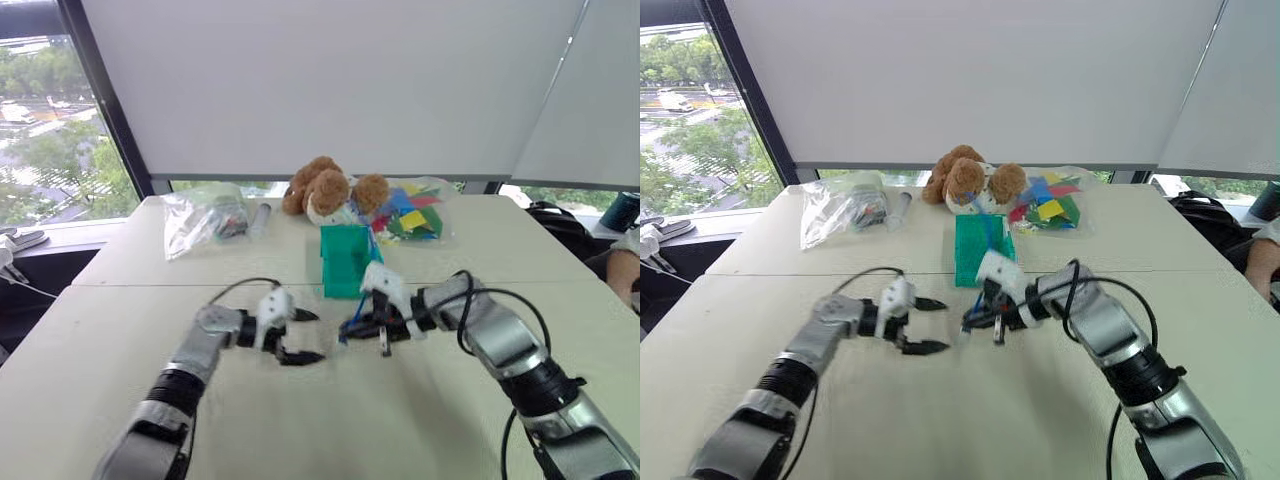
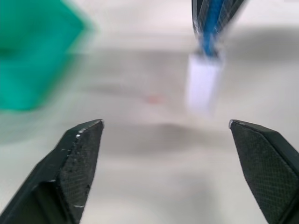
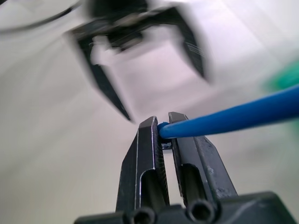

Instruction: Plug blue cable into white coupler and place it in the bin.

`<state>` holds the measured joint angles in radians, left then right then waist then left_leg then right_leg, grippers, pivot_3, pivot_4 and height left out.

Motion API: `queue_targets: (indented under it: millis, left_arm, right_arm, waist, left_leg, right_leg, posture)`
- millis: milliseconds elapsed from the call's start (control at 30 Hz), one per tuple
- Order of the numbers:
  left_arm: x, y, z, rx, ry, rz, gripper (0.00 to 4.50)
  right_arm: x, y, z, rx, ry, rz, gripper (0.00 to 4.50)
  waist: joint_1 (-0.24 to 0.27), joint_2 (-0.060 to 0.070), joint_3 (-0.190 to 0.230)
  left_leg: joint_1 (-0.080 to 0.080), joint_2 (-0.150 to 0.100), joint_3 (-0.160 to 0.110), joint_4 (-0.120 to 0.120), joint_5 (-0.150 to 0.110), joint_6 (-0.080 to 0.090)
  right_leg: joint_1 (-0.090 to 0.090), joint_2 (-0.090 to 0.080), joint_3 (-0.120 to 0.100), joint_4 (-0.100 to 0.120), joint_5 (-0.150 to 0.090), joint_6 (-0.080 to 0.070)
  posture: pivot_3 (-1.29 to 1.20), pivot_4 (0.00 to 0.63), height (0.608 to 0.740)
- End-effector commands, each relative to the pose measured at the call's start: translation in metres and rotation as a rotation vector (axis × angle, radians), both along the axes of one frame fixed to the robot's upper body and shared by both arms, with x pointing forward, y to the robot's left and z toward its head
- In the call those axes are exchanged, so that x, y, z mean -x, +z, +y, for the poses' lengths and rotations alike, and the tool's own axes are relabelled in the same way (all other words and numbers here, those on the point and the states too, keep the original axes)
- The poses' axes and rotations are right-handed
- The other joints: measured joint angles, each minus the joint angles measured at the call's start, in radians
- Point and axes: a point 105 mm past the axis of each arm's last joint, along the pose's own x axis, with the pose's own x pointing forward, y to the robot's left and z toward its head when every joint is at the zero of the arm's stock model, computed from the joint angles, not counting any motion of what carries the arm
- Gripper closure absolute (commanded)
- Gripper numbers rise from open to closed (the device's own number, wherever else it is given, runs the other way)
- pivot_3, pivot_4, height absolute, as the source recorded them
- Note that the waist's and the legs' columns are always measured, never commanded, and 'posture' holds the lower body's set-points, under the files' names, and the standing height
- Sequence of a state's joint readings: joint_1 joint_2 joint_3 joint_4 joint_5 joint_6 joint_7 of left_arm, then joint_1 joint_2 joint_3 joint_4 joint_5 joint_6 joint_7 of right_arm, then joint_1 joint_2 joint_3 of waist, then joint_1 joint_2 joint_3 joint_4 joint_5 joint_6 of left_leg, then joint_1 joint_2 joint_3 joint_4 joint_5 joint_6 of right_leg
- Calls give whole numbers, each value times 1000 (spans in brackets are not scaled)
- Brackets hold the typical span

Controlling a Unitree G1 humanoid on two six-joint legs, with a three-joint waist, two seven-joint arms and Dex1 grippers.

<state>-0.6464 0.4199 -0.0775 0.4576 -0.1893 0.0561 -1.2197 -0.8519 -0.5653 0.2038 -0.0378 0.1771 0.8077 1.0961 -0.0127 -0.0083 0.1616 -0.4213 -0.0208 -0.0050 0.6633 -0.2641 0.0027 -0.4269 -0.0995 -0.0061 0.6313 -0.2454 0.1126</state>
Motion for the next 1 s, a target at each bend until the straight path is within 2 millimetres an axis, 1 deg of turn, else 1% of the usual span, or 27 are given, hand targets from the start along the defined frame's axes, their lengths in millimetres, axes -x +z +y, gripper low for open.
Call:
queue_targets:
  millis: [33, 133, 200, 333, 467, 533, 567, 633, 733, 767, 800, 867, 933, 1000]
  left_arm:
    - [4, 10, 10, 58, 76, -4, 25]
    - [9, 13, 20, 107, 149, 27, 25]
    - [14, 19, 25, 143, 175, 41, 25]
    - [19, 25, 31, 157, 216, 46, 25]
    - [23, 28, 35, 165, 241, 54, 25]
    - [24, 29, 35, 171, 249, 56, 0]
    - [25, 29, 34, 173, 251, 58, 0]
    - [26, 30, 35, 176, 255, 59, 0]
    - [28, 31, 36, 181, 265, 64, 0]
    - [28, 31, 37, 182, 269, 65, 0]
    - [29, 32, 38, 182, 274, 66, 0]
    - [29, 33, 40, 183, 286, 67, 0]
    - [30, 35, 41, 185, 294, 66, 0]
    - [30, 38, 43, 190, 301, 64, 0]
  right_arm:
    - [-22, 27, -8, -68, -86, -56, 4500]
    - [-56, 38, -16, -117, -224, -63, 4500]
    - [-73, 41, -19, -143, -278, -50, 4500]
    - [-94, 40, -16, -174, -336, -17, 4500]
    - [-108, 30, -12, -177, -391, 12, 4500]
    - [-111, 28, -10, -185, -407, 18, 3646]
    - [-113, 28, -9, -189, -417, 19, 3390]
    - [-115, 29, -8, -197, -430, 15, 2280]
    - [-117, 41, -9, -225, -444, -12, 821]
    - [-117, 46, -10, -240, -448, -19, 262]
    - [-118, 55, -14, -253, -457, -38, 55]
    - [-117, 72, -24, -280, -461, -73, 55]
    - [-115, 83, -32, -295, -459, -90, 55]
    - [-113, 98, -57, -336, -512, -121, 55]
  waist:
    - [1, 0, 0]
    - [-1, 0, 0]
    - [0, 0, 0]
    - [-4, 1, 1]
    - [-8, 1, 1]
    - [-8, 2, 1]
    - [-7, 2, 1]
    - [-8, 2, 2]
    - [-8, 3, 2]
    - [-8, 4, 2]
    - [-9, 4, 2]
    - [-8, 4, 3]
    - [-5, 5, 3]
    - [-3, 5, 3]
  left_leg:
    - [0, 0, 0, -1, 0, 0]
    - [0, 0, 0, -1, 0, 0]
    - [-1, -1, 1, -1, 0, 0]
    - [-2, -1, 0, -1, 0, -1]
    - [-2, -1, 1, -2, 0, -1]
    - [-2, -1, 1, -2, 1, -1]
    - [-2, -1, 1, -2, 1, -1]
    - [-2, -1, 1, -2, 1, -2]
    - [-2, -1, 1, -2, 1, -2]
    - [-2, -1, 1, -2, 1, -2]
    - [-2, -1, 1, -2, 1, -2]
    - [-2, -1, 1, -2, 1, -2]
    - [-2, -1, 1, -2, 1, -2]
    - [-2, -1, 1, -2, 1, -2]
  right_leg:
    - [0, 0, 0, 0, 0, 0]
    - [0, 0, 0, -1, 0, 0]
    - [-1, 0, 0, -1, 0, 0]
    - [-2, 1, 0, 0, 0, 0]
    - [-2, 1, 0, 0, 0, 0]
    - [-2, 2, -1, 0, 0, 0]
    - [-2, 2, -1, 0, 0, 0]
    - [-2, 2, -1, 0, 0, 0]
    - [-2, 2, -1, 0, 0, 0]
    - [-2, 2, -1, 0, 0, 0]
    - [-2, 2, -1, 0, 0, 0]
    - [-2, 2, -1, 0, 0, 0]
    - [-2, 2, -1, 0, 0, 0]
    - [-2, 2, -1, -1, 0, 0]
  posture:
    - [0, 150, 740]
    - [0, 150, 740]
    - [0, 150, 740]
    - [0, 150, 740]
    - [0, 150, 740]
    - [0, 150, 740]
    - [0, 150, 740]
    - [0, 150, 740]
    - [0, 150, 740]
    - [0, 150, 740]
    - [0, 150, 740]
    - [0, 150, 740]
    - [0, 150, 740]
    - [0, 150, 740]
